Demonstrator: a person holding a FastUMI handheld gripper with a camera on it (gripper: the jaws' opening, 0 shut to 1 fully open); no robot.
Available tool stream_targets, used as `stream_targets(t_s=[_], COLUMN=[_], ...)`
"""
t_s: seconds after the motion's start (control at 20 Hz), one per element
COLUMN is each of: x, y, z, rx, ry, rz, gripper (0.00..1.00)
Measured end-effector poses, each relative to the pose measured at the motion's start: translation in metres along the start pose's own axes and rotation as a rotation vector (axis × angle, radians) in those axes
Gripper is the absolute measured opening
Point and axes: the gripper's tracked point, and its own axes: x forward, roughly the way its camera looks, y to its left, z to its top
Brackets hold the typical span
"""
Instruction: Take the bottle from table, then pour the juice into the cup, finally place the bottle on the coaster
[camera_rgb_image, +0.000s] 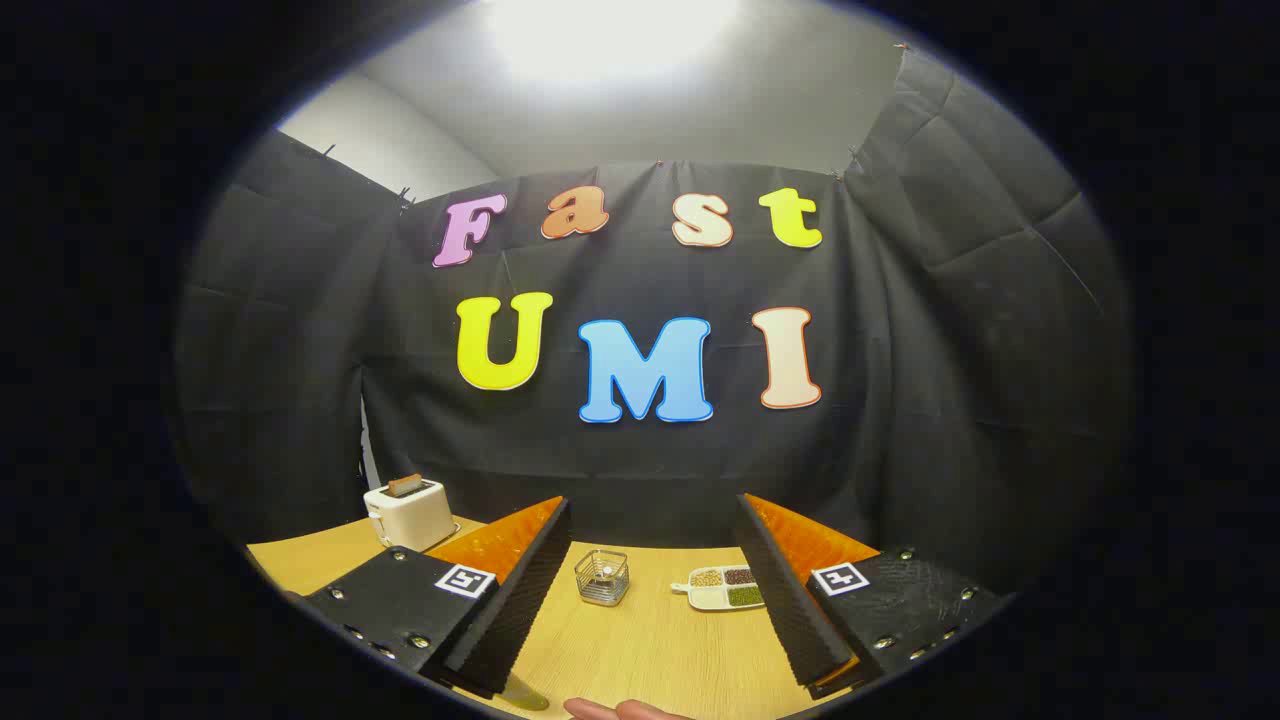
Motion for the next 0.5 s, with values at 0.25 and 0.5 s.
stream_targets(t_s=[0.25,0.5], x=[0.005,0.008], y=[0.002,0.014], z=[-0.002,-0.006], rx=[0.01,0.009], ry=[0.006,0.016], rz=[-0.002,0.006], gripper=[0.99,0.99])
